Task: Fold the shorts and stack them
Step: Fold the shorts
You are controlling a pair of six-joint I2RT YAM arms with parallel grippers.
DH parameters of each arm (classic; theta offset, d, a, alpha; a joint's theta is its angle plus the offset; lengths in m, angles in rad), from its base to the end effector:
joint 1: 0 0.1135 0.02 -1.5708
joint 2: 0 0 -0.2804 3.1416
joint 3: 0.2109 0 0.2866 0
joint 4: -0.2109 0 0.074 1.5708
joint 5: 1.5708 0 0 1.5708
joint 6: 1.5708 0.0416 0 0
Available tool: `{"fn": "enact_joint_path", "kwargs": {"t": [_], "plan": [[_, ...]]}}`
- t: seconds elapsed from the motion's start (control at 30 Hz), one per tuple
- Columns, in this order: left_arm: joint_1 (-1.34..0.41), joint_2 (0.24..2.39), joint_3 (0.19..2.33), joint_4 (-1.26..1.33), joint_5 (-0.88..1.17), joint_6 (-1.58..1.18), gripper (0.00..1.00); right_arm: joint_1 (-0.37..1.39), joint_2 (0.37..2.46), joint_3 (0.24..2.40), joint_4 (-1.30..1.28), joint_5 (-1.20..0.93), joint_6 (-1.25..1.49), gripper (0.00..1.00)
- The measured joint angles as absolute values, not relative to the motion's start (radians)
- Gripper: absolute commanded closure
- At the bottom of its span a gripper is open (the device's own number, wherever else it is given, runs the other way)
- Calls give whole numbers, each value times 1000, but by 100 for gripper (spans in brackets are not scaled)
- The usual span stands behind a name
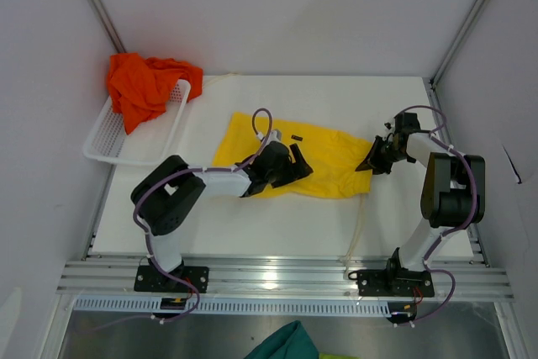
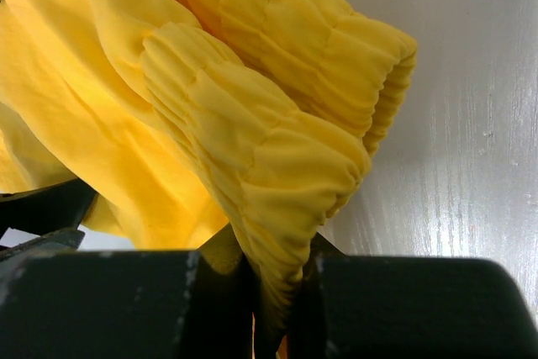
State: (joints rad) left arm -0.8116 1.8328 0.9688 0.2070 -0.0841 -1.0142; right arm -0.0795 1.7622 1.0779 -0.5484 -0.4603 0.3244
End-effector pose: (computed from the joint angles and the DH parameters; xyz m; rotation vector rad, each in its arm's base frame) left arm 0.2859 -0.2962 0.1397 -0.2897 2.3637 -0.8649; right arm 0.3656 -0.0106 0.1531 0.4488 2.7463 0.7046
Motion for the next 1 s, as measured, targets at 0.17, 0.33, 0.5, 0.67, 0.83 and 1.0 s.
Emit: {"fn": "enact_joint_path", "kwargs": {"t": [0.17,0.33,0.5,0.67,0.83,1.0], "plan": [[-782,1806,900,238,-118,-1055,10,-81,1762,1078,-550,-461,324,100],[-752,1670,728,272,-204,-1113,9,-81,1762,1078,-551,-462,324,100],[-738,1636,687,285,-225,-1134,10,-81,1762,1078,-551,-469,324,100],[-743,1636,697,271,-225,-1135,10,-81,1762,1078,-552,-469,324,100],[-765,1636,741,220,-233,-1134,10,-80,1762,1085,-564,-460,324,100],[-805,1636,809,191,-241,-1135,10,-60,1759,1110,-599,-435,324,100]]}}
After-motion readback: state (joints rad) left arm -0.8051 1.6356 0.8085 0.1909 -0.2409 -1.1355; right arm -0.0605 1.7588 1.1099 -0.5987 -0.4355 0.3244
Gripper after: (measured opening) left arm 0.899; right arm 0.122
